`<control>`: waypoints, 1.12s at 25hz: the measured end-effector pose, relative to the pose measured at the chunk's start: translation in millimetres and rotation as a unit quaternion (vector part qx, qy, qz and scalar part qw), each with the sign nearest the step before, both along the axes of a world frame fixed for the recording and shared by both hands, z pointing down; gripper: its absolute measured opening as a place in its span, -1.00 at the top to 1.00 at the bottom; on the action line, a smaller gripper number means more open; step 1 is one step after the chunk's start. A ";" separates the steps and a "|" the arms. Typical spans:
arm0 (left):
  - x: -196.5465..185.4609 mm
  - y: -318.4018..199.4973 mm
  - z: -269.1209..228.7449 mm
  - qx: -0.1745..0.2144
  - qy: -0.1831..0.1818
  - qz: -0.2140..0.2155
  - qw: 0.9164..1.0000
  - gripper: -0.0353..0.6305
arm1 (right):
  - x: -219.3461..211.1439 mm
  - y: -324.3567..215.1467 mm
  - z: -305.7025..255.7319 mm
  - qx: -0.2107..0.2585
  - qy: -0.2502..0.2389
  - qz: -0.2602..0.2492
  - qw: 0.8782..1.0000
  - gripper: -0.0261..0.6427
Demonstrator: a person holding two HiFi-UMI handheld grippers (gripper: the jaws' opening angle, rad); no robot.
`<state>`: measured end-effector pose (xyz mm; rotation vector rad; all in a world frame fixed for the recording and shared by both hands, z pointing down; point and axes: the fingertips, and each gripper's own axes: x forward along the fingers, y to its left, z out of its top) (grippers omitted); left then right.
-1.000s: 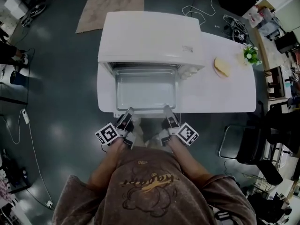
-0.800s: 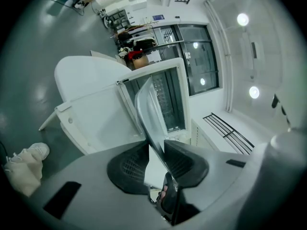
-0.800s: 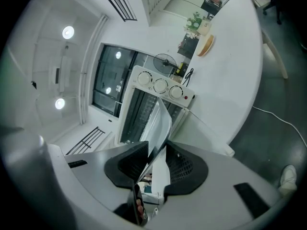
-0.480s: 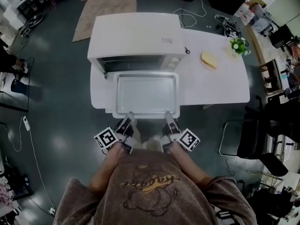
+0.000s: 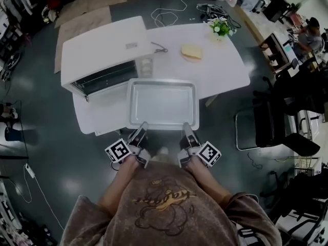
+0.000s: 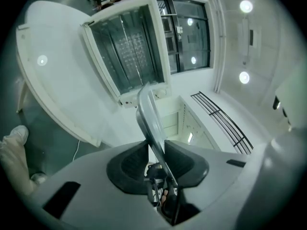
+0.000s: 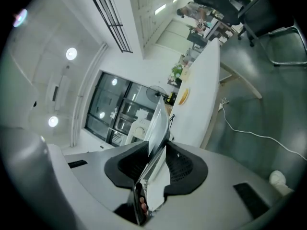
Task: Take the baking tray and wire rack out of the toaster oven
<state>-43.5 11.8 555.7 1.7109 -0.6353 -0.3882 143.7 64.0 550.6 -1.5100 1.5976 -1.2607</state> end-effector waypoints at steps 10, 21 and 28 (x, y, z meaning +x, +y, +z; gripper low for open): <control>93.3 -22.0 -3.8 -0.003 -0.007 0.109 0.994 0.60 | 79.8 14.6 -9.9 0.006 0.007 0.105 0.994 0.61; 131.8 -81.0 17.0 -0.023 -0.029 0.156 0.987 0.61 | 106.4 -22.0 24.3 -0.026 -0.018 0.155 0.987 0.60; 146.0 -109.7 54.9 -0.053 -0.049 0.164 0.984 0.61 | 120.1 -52.0 57.2 -0.057 -0.020 0.146 0.987 0.60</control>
